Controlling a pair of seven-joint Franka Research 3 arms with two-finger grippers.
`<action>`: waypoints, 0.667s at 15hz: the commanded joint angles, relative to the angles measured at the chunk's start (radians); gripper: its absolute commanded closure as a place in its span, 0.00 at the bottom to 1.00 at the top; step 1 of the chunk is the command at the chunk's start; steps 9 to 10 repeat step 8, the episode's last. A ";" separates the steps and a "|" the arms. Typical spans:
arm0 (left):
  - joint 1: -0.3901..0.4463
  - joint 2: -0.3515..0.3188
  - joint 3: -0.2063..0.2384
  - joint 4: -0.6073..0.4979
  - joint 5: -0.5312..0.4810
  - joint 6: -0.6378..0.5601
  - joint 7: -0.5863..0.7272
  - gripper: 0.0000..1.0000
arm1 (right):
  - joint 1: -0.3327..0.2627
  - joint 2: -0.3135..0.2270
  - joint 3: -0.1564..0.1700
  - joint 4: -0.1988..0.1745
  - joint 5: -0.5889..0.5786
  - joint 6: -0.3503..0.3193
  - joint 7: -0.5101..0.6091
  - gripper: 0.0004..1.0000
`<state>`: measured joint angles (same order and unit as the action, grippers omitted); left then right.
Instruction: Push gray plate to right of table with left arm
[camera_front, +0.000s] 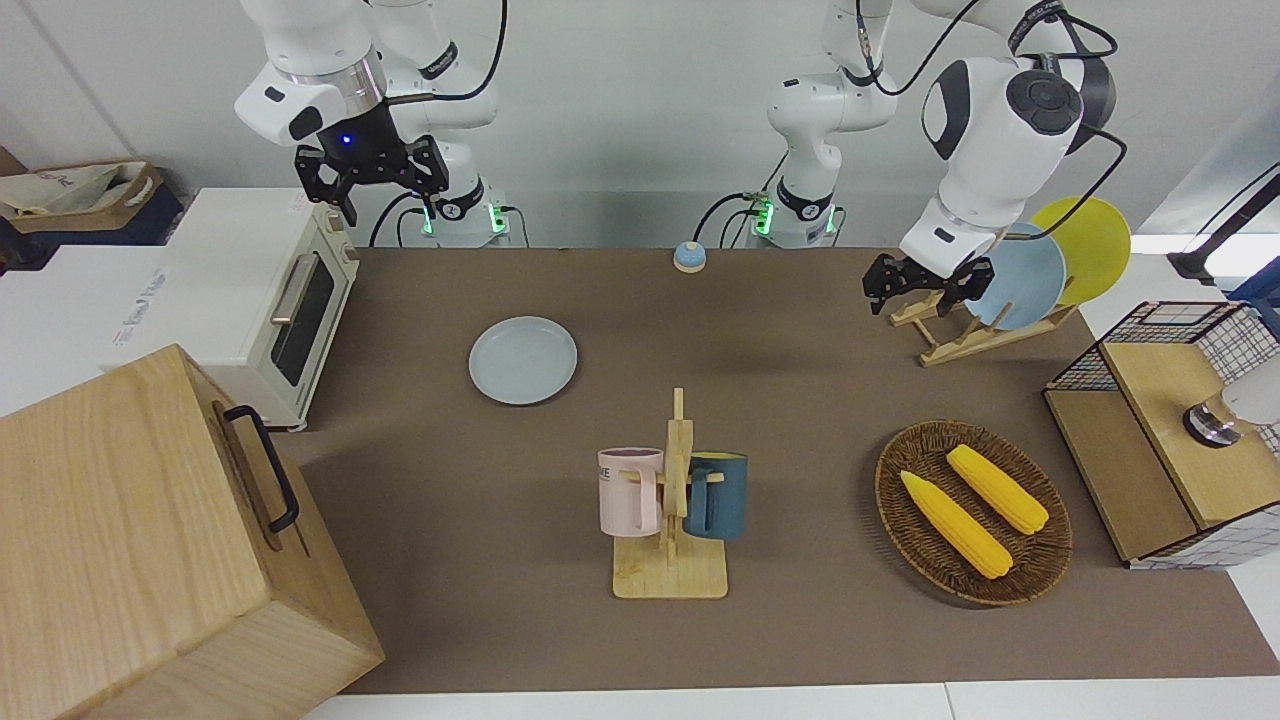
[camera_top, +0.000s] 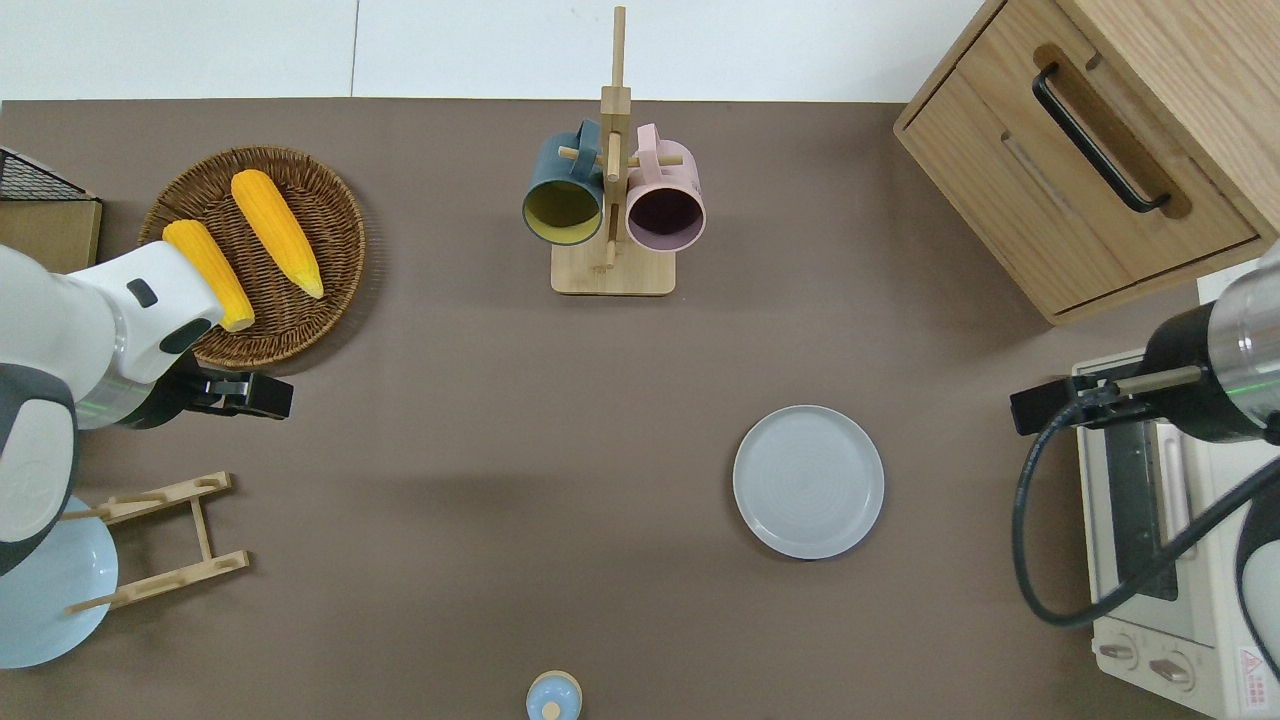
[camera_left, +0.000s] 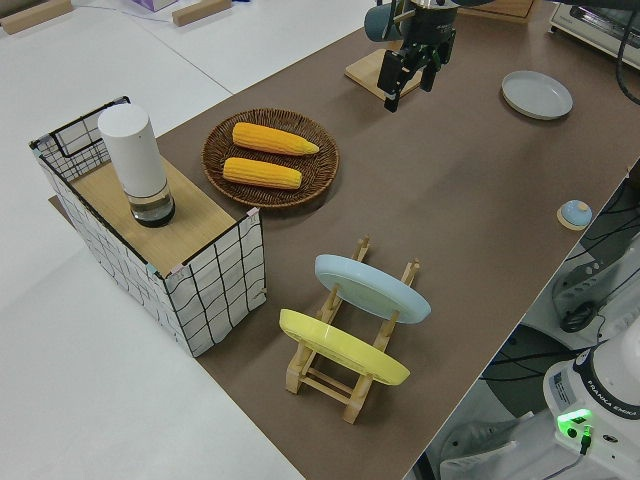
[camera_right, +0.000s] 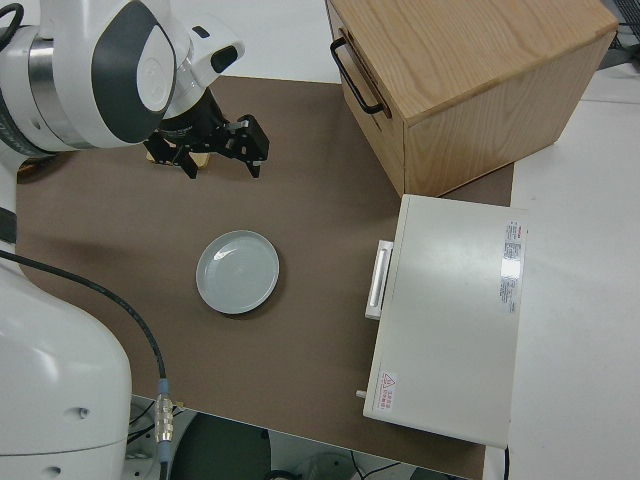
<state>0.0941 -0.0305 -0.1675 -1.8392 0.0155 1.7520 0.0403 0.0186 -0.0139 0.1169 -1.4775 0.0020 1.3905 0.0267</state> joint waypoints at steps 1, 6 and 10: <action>0.010 -0.048 0.003 -0.071 -0.017 0.049 0.010 0.00 | -0.020 -0.003 0.013 0.008 0.010 -0.014 0.001 0.02; 0.021 -0.049 0.008 -0.068 -0.031 0.043 0.010 0.00 | -0.020 -0.003 0.013 0.008 0.010 -0.014 0.001 0.02; 0.021 -0.049 0.006 -0.068 -0.031 0.037 0.009 0.00 | -0.020 -0.003 0.015 0.008 0.010 -0.014 0.001 0.02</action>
